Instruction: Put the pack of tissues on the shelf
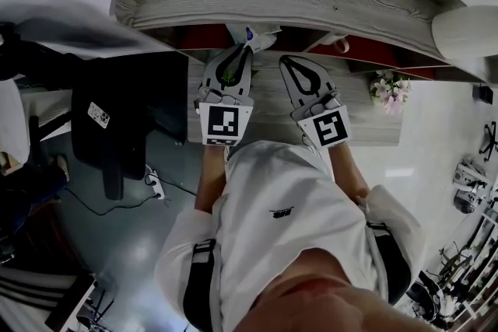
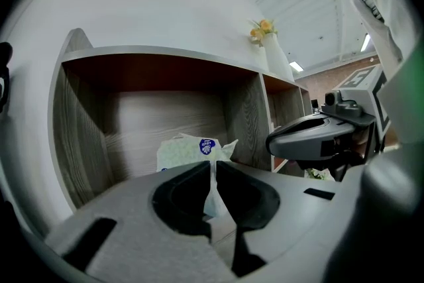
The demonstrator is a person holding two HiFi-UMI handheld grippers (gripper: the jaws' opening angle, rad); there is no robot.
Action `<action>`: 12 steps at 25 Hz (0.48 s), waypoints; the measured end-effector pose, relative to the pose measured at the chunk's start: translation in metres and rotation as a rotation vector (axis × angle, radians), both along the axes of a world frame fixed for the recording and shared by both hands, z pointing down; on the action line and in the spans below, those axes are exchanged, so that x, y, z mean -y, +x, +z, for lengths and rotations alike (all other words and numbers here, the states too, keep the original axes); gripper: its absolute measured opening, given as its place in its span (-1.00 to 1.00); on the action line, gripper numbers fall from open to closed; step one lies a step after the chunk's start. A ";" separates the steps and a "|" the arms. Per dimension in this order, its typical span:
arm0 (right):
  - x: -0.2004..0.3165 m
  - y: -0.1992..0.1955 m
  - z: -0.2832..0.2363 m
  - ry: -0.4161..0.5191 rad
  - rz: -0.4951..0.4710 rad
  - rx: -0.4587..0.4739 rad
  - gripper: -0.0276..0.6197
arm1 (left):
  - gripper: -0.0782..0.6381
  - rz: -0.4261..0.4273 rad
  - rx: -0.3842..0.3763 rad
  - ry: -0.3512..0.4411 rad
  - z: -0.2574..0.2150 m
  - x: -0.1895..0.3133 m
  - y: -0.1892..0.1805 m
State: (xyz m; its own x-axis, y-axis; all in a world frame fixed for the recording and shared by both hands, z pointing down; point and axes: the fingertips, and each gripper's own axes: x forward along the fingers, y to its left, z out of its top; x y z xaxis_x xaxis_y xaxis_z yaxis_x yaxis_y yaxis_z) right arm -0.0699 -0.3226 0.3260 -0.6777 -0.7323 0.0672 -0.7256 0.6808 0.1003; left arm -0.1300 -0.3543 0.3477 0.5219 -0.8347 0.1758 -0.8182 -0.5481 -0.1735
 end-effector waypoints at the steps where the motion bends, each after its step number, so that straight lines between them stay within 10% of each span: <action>1: 0.000 0.000 0.000 0.001 -0.001 -0.002 -0.83 | -0.69 -0.002 0.000 -0.002 0.001 0.001 -0.001; 12: -0.003 -0.005 0.000 0.006 -0.025 -0.001 -0.83 | -0.48 -0.037 0.006 -0.022 0.007 -0.003 -0.010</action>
State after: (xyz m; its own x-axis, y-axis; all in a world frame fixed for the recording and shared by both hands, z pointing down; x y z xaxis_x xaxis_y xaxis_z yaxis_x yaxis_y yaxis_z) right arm -0.0745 -0.3195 0.3256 -0.6954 -0.7158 0.0637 -0.7086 0.6978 0.1047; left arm -0.1396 -0.3513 0.3545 0.4898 -0.8493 0.1971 -0.8370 -0.5213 -0.1665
